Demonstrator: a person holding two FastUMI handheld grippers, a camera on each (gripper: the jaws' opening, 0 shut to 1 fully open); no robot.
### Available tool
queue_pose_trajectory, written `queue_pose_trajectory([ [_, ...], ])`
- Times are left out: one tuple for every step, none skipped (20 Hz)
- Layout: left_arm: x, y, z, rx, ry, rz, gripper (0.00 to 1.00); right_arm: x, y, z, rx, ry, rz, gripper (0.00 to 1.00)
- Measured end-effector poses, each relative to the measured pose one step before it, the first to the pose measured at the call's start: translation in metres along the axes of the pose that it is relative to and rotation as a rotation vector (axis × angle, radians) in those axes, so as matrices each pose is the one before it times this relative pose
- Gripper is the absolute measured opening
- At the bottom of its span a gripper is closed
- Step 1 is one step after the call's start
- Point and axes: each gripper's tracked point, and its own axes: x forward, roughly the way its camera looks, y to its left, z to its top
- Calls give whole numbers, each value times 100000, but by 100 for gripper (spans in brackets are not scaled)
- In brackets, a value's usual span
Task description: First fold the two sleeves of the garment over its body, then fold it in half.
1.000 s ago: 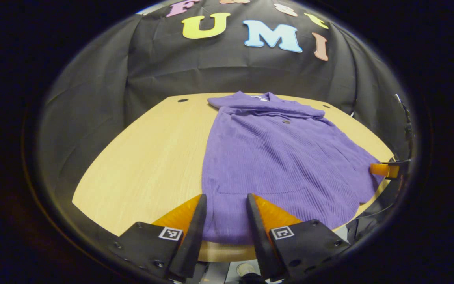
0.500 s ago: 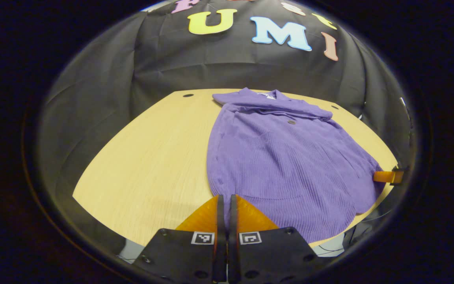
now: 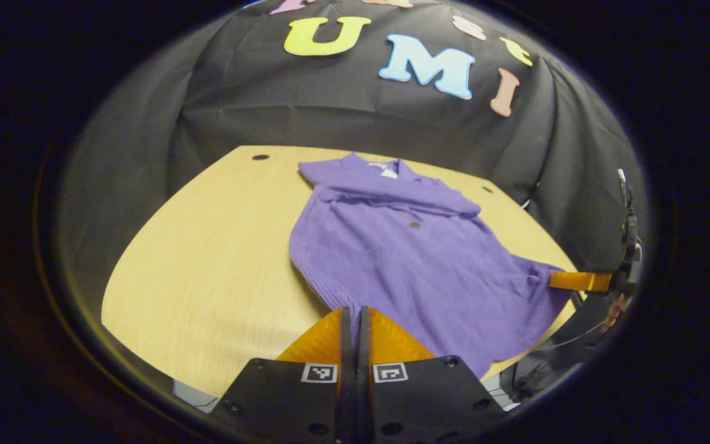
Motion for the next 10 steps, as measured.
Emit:
queue_pose_trajectory([
  [-143, -435, 1545, -440, -1938, -1570, 7, -236, 572, 953, -299, -1630, 1041, 2],
  [-29, -453, 1150, -337, -1473, -1396, 7, -142, 570, 922, -544, -1156, 939, 2],
  [-46, -525, 1246, -41, -1567, -1175, 7, -113, 288, 441, -1091, -604, 833, 2],
  [-91, -271, 1234, 911, -1478, -488, 7, -6, 433, 747, -1522, -477, 520, 2],
  [163, -359, 1377, 672, -1482, -800, 6, -114, 543, 853, -1535, -880, 1154, 2],
  [72, -364, 1427, 1, -2110, -902, 7, -16, 494, 1138, -1507, -1418, 1249, 2],
  [280, -207, 1558, -953, -2260, -790, 6, 142, 409, 1197, -1305, -1618, 1273, 2],
  [315, -186, 1540, -1623, -1909, 19, 7, 245, 441, 1342, -1012, -1627, 1713, 2],
  [371, 22, 1441, -2171, -2050, 313, 7, 314, 308, 1292, -1075, -1713, 1431, 1],
  [378, 60, 1282, -1879, -1666, 398, 7, 410, 176, 1423, -694, -1486, 1125, 2],
])
